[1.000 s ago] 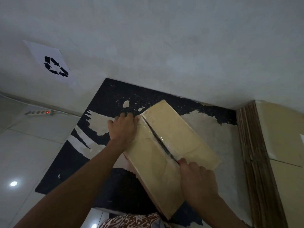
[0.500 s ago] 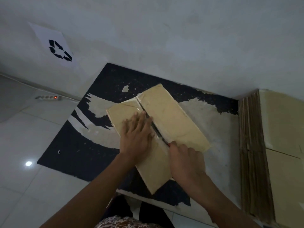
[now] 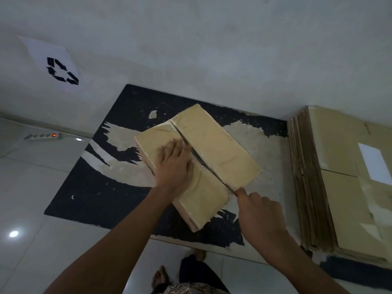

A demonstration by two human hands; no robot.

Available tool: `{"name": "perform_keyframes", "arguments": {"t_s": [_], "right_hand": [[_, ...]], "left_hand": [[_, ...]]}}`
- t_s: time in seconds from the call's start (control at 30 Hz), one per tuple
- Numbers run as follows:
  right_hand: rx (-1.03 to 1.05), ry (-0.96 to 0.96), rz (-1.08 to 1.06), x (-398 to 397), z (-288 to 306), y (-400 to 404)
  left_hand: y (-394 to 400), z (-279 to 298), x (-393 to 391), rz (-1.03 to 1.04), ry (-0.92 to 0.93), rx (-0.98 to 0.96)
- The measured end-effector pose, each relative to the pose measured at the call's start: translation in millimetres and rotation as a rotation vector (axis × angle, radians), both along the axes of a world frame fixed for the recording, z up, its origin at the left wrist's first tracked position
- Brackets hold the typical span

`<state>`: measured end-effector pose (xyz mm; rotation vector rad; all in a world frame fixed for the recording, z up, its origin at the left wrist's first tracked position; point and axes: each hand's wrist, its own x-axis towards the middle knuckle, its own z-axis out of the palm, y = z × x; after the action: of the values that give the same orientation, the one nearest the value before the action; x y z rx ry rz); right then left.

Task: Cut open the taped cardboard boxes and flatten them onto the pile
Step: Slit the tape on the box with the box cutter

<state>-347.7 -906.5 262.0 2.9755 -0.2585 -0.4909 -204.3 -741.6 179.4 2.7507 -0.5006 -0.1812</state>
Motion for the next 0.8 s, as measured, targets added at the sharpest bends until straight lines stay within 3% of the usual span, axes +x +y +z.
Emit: {"name": "perform_keyframes", "arguments": {"t_s": [0.1, 0.2, 0.27, 0.67, 0.8], "right_hand": [[-0.046, -0.08, 0.014, -1.7, -6.1, 4.3], [-0.018, -0.086, -0.054, -6.9, -9.7, 11.9], [-0.033, -0.115, -0.06, -8.9, -15.5, 13.9], [0.045, -0.134, -0.145, -33.7, -34.9, 22.5], [0.297, -0.204, -0.186, -37.9, -42.8, 8.2]], "left_hand": [[-8.3, 17.1, -33.0, -0.07, 0.073, 0.002], [-15.7, 18.2, -73.4, -0.146, 0.195, 0.194], [-14.1, 10.6, -80.7, -0.173, 0.186, 0.287], [-4.2, 12.3, -68.0, -0.27, 0.154, 0.386], [-1.5, 10.9, -71.6, -0.31, 0.148, 0.365]]}}
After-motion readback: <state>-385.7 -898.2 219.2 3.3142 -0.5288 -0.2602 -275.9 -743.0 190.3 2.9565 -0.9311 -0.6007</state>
